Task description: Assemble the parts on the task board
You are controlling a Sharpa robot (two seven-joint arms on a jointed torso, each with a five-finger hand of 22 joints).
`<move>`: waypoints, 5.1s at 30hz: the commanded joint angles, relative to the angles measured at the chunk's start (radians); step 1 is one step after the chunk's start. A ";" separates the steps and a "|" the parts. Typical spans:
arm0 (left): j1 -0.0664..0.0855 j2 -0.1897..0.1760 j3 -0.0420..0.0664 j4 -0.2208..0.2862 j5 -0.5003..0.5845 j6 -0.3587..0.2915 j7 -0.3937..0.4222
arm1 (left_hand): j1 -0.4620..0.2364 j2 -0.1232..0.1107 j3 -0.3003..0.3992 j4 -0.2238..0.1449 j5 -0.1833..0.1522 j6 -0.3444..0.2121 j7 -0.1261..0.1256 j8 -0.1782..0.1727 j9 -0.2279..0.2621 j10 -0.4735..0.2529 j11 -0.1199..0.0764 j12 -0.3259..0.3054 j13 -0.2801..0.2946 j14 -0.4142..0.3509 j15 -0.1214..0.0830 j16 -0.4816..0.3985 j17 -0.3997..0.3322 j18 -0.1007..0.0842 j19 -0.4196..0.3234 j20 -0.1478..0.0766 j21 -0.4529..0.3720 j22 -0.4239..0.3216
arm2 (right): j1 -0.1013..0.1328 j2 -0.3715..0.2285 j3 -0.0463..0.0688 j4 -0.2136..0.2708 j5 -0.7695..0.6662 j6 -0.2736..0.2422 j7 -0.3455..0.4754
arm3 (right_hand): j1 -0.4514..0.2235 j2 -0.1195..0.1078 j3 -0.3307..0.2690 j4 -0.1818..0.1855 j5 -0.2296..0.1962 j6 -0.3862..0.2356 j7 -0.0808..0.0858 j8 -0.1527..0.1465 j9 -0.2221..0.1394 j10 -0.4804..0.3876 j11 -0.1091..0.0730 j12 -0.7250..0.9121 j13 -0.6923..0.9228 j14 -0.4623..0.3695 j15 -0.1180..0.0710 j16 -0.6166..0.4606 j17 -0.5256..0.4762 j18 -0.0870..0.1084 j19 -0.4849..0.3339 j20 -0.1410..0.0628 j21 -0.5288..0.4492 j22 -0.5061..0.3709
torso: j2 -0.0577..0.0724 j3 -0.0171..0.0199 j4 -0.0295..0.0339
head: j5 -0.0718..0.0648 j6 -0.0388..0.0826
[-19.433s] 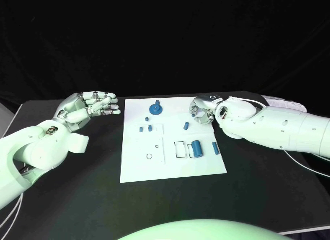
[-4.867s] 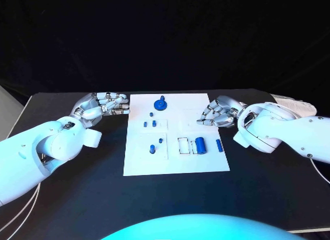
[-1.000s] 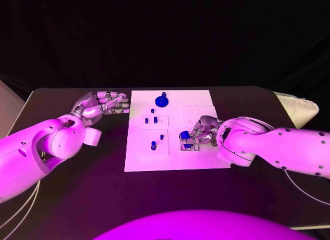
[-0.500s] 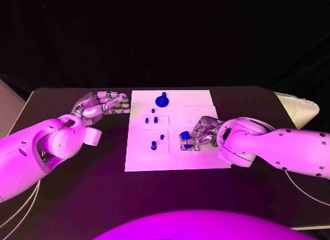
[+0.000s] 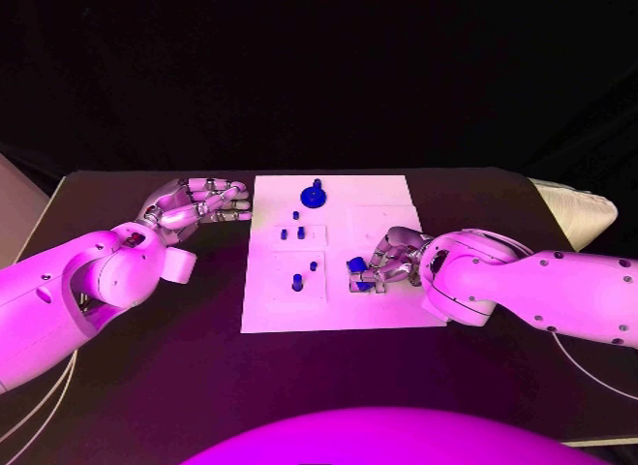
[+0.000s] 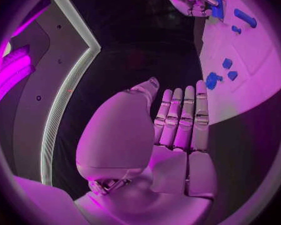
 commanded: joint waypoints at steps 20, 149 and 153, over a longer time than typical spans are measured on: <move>-0.001 -0.001 0.000 0.003 0.005 0.017 0.001 | 0.004 0.002 -0.006 0.000 -0.003 0.004 0.000 -0.005 -0.002 0.001 -0.001 -0.005 0.001 0.007 0.004 -0.010 0.002 0.005 0.007 -0.001 -0.005 -0.002 | -0.005 0.027 -0.001 -0.027 -0.037 -0.011 0.003 | -0.073 -0.004 -0.064 0.000 -0.053 0.002 -0.003 0.014 0.008 0.067 -0.007 -0.005 0.211 0.103 -0.008 0.005 0.258 -0.018 0.065 -0.008 0.006 0.122 | 0.000 0.0004 0.0013 | -0.001 -0.001; -0.004 -0.008 0.000 -0.001 0.012 0.015 -0.008 | -0.001 0.008 -0.009 0.008 -0.003 0.004 0.000 -0.007 -0.005 -0.003 0.000 -0.005 0.001 0.008 0.005 -0.023 0.005 0.006 0.010 0.001 -0.013 -0.010 | 0.006 -0.265 0.009 0.012 -0.143 0.135 0.029 | 0.165 0.071 -0.115 -0.004 -0.212 -0.010 0.013 -0.030 -0.021 0.078 0.007 0.006 0.230 0.104 0.005 0.008 0.263 -0.027 0.074 0.006 0.043 0.164 | 0.000 0.0003 -0.0008 | -0.054 0.005; -0.005 -0.008 0.000 -0.001 0.012 0.016 -0.009 | -0.001 0.008 -0.009 0.008 -0.003 0.004 0.000 -0.007 -0.005 -0.003 0.000 -0.005 0.001 0.008 0.005 -0.023 0.005 0.006 0.010 0.001 -0.013 -0.010 | 0.000 -0.252 0.009 0.014 -0.151 0.118 0.023 | 0.151 0.067 -0.117 -0.002 -0.208 -0.001 0.010 -0.029 -0.022 0.079 0.005 0.007 0.230 0.104 0.003 0.008 0.263 -0.026 0.074 0.004 0.042 0.164 | -0.001 -0.0003 0.0000 | -0.054 0.003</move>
